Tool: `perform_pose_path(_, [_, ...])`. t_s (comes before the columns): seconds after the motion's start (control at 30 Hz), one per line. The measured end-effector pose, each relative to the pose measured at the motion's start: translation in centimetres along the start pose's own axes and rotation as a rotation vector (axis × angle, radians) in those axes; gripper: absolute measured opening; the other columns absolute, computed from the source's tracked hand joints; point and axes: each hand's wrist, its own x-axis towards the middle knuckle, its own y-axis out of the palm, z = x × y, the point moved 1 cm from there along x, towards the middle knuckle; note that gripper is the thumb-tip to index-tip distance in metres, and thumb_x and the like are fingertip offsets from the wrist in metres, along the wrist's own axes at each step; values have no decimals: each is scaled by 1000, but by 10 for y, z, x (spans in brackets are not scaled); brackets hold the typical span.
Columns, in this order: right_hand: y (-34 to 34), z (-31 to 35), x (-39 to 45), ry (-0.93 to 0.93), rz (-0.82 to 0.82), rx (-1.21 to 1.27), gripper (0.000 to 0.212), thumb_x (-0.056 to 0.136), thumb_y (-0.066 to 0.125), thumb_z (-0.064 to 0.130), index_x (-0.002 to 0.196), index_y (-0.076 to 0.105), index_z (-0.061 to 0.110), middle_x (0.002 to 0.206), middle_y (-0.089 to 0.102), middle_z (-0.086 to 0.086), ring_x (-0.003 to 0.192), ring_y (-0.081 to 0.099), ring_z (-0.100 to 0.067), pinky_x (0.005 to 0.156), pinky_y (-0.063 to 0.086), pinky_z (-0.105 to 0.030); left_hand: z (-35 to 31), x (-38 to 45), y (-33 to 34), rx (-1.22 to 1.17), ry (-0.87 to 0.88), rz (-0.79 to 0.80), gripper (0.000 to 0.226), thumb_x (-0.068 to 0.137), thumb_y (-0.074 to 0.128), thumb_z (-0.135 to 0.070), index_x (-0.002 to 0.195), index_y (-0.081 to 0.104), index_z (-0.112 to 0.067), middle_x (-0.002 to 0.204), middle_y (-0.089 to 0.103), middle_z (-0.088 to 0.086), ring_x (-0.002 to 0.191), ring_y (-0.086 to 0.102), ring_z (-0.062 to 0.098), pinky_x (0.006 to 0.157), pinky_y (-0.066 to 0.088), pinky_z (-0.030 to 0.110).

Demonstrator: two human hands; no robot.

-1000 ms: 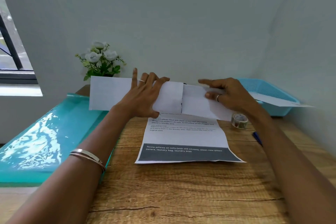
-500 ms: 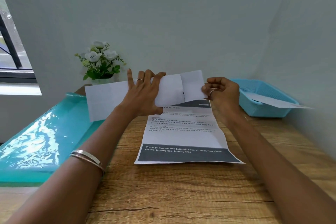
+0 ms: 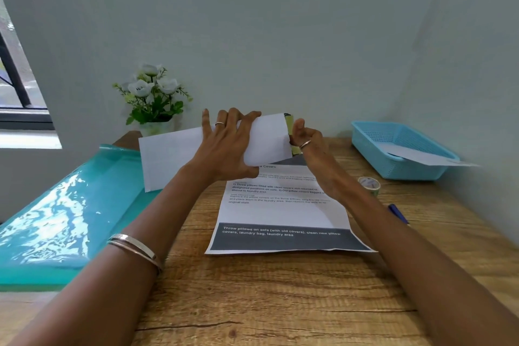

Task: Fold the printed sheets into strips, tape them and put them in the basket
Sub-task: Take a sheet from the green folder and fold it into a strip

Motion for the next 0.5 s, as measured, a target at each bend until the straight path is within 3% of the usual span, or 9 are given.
perform_pose_path(0.07, [-1,-24,23,-60,70,-104,125,38,15,106,123,56,24,133,53,-8,126,46,-28,109,32,-52,-4,0,-1,1,13,-5,109,54,66,-62,145,23,-19,122,37,9,117,37,31,109,10,67])
perform_pose_path(0.13, [-1,-25,23,-58,108,-127,135,32,10,106,134,48,25,139,48,-10,128,43,-30,109,32,-52,-7,1,-2,4,16,-9,109,54,66,-62,145,23,-19,122,37,9,117,37,30,109,11,67])
perform_pose_path(0.2, [-3,3,1,-35,80,3,124,45,20,103,139,43,26,138,48,-5,127,44,-26,110,31,-51,-6,0,-3,-9,5,-10,110,55,66,-63,145,22,-19,123,37,10,118,36,31,109,11,66])
perform_pose_path(0.23, [-4,10,-5,-32,86,43,102,64,30,94,136,47,23,129,53,0,119,49,-19,109,35,-49,-4,0,-4,-18,-4,-8,111,55,66,-65,146,21,-19,125,37,10,119,36,31,109,12,66])
perform_pose_path(0.3, [-10,10,-8,-121,129,237,47,88,54,49,123,57,18,112,61,5,101,59,-13,96,50,-42,-1,1,-5,-33,-34,-6,117,54,62,-74,148,16,-21,129,36,11,123,34,30,109,15,62])
perform_pose_path(0.33, [-14,6,-6,-146,125,337,41,84,65,33,121,56,19,112,63,1,98,63,-17,84,57,-39,0,2,-7,-41,-54,-10,122,52,60,-79,149,13,-21,131,35,11,124,33,30,108,18,59])
perform_pose_path(0.37, [-16,3,-5,-155,125,424,49,77,72,22,122,53,20,114,62,-5,96,66,-23,75,59,-39,0,2,-9,-49,-79,-16,126,50,57,-84,149,10,-22,132,35,11,123,33,30,105,21,57])
perform_pose_path(0.43, [-13,-2,1,-139,106,522,64,72,77,7,126,45,20,109,63,-14,90,69,-28,70,59,-44,-4,5,-15,-49,-125,-41,132,44,49,-92,150,8,-24,131,36,10,120,35,29,100,26,52])
perform_pose_path(0.5, [-8,-2,4,-117,56,596,61,75,75,-1,126,46,16,100,68,-15,87,70,-30,71,59,-48,-10,9,-22,-39,-142,-100,129,45,39,-94,150,10,-24,128,39,10,117,37,29,95,29,48])
